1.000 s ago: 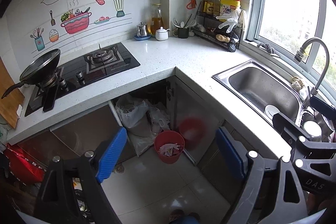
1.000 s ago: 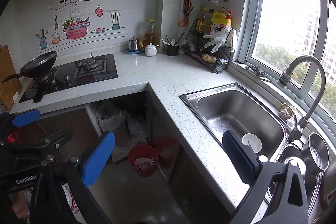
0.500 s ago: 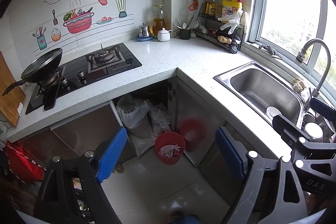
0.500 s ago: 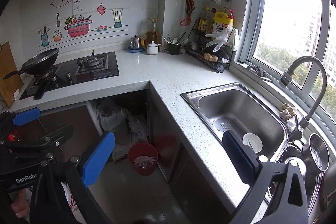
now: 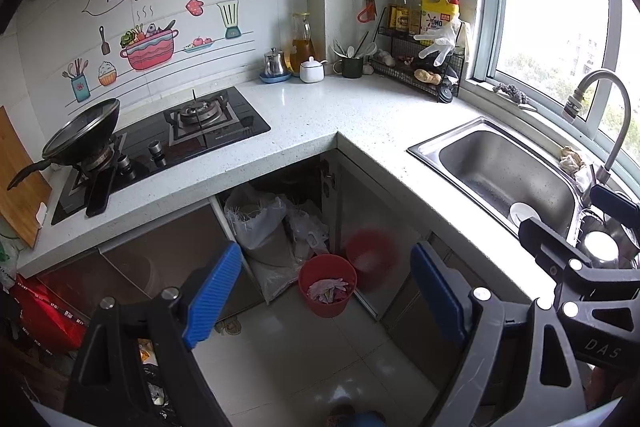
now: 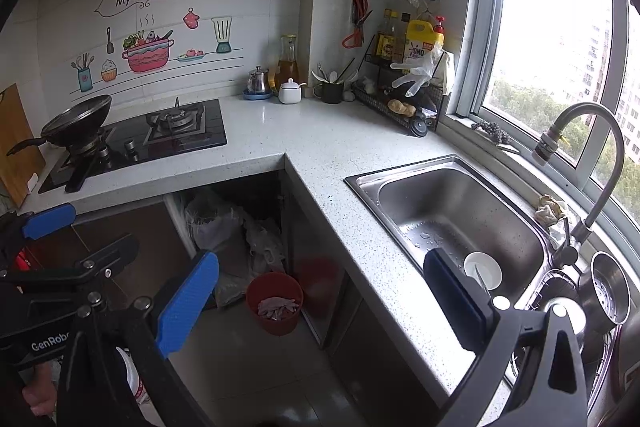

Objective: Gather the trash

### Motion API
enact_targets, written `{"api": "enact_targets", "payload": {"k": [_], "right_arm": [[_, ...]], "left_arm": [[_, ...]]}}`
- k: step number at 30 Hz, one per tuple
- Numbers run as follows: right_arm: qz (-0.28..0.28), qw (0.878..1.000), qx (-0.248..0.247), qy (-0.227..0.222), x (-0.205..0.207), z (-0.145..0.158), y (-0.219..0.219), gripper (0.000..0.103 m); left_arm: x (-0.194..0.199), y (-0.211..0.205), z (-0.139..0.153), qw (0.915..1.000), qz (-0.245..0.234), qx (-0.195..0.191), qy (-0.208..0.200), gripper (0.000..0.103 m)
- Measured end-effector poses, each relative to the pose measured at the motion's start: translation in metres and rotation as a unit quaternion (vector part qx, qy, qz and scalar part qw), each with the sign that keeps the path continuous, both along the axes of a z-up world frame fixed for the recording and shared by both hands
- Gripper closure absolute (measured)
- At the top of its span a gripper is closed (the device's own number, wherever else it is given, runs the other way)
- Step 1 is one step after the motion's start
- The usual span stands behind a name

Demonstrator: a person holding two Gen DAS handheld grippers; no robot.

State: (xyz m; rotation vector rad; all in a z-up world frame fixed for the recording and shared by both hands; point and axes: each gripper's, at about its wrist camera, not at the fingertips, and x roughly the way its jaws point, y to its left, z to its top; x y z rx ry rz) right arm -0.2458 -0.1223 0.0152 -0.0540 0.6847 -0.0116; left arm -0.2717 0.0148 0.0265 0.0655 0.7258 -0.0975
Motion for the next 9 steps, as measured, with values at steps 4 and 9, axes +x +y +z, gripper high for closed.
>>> {"api": "enact_targets", "payload": {"k": [4,9], "right_arm": [[-0.005,1.000,0.003,0.004,0.0013,-0.0002,0.0037,0.001],[-0.008,1.000,0.004,0.007,0.0027,-0.0002,0.0065,0.001]], "left_arm": [[0.0000,-0.0006,-0.0007,1.0000,0.000,0.001,0.001,0.018],[0.0028,-0.0015,-0.0023,1.0000,-0.002,0.001,0.004,0.018]]}}
